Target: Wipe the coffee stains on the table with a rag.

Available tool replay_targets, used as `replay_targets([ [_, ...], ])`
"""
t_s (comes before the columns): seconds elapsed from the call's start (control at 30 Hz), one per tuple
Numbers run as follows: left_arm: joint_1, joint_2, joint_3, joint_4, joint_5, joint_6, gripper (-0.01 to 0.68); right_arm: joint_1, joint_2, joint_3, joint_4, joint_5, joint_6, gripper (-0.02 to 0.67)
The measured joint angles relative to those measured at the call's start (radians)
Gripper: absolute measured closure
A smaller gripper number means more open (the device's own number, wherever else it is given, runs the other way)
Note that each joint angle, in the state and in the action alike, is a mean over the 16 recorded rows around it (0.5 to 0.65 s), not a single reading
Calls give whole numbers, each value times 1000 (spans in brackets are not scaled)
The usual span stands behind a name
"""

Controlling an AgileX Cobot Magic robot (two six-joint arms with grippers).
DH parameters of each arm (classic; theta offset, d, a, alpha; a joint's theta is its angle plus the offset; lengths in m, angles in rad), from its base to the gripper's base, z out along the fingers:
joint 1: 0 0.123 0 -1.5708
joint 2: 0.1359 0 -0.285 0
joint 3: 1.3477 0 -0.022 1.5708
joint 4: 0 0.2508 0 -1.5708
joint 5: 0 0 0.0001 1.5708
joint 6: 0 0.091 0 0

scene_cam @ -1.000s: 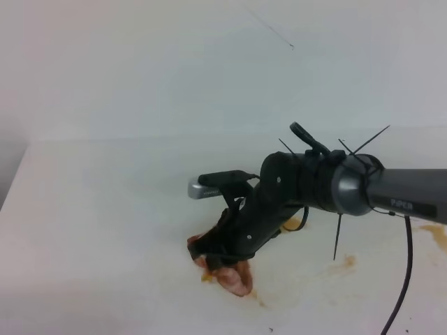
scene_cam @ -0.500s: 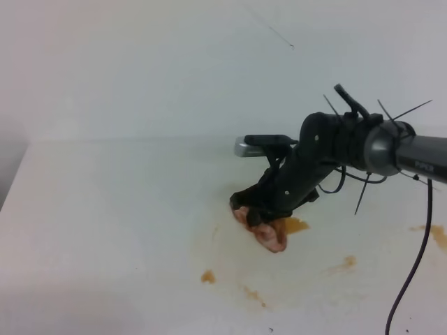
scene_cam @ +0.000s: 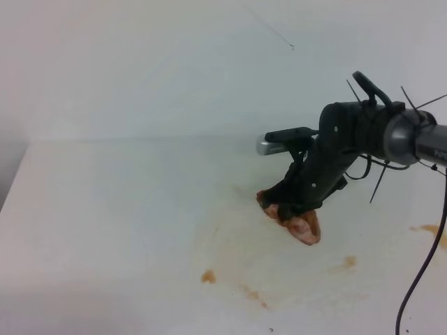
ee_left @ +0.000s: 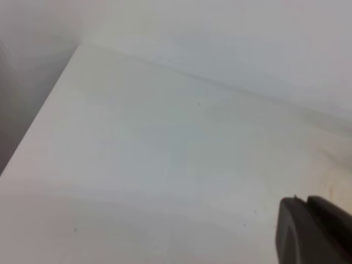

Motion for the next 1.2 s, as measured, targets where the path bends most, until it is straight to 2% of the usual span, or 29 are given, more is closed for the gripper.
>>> replay_targets([
  [0.17,0,2,-3,0,1,0,677,70,-59,3,0,-7,-36,620],
  [0.37,0,2,-3,0,0,0,677,199,-111,4,34,-29,-75,620],
  [0.53,0,2,-3,0,0,0,677,288,-97,5,69,-41,-73,617],
  [0.67,0,0,0,0,-1,0,677,323,-57,5,86,-39,-57,607],
  [0.9,0,0,0,0,0,0,677,287,3,23,62,-51,-12,600],
  [1.2,0,0,0,0,3,0,677,110,20,69,20,-85,30,600],
])
